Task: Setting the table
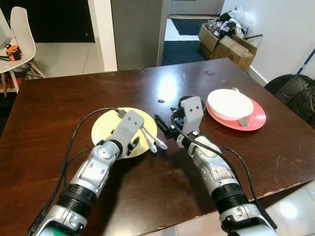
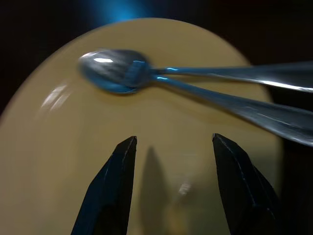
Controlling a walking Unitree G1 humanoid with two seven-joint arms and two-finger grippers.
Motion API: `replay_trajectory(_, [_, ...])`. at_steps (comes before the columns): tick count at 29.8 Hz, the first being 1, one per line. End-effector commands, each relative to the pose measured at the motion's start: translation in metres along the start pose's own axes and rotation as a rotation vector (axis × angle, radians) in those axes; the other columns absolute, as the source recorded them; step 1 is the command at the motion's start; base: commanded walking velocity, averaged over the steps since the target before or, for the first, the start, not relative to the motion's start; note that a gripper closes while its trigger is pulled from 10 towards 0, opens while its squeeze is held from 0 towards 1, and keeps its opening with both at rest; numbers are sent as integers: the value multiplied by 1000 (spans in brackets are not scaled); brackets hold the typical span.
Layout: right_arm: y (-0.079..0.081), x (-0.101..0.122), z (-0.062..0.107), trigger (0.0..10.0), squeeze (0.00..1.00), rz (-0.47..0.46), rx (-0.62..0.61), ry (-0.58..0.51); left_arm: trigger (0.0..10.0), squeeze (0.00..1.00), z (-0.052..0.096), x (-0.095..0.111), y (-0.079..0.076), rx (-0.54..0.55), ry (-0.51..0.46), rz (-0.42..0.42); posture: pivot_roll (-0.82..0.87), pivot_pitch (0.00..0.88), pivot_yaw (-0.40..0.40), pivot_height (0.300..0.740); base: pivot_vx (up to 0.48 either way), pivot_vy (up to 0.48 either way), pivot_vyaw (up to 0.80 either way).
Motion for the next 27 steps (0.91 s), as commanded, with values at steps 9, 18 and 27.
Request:
replay_trajectory(9, [-7, -6, 7, 10000, 0, -10, -30, 9, 10000, 0, 6, -5, -25, -181, -37, -46, 91, 62, 73, 740, 0, 0, 0])
replay_trajectory(18, [-10, -6, 8, 10000, 0, -3, -35, 17, 10000, 0, 20, -6, -39, -275, -74, -24, 86, 62, 66, 740, 0, 0, 0])
replay_trajectory(27, [-12, -16, 12, 10000, 0, 24, -30, 80, 10000, 0, 42, -12, -49, -329, -86, 15, 88, 64, 61, 740, 0, 0, 0])
Point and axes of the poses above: a point about 5 cm out from each wrist's last joint towards the gripper, its own z axis pointing back from the gripper into the wrist, its own x axis along the axis of the wrist's last joint, y = z × x, the point moved 2 cm from there along -z, pointing out of the wrist towards the gripper, and after that the axes turned 11 degrees about -z, right-handed, at the moved point
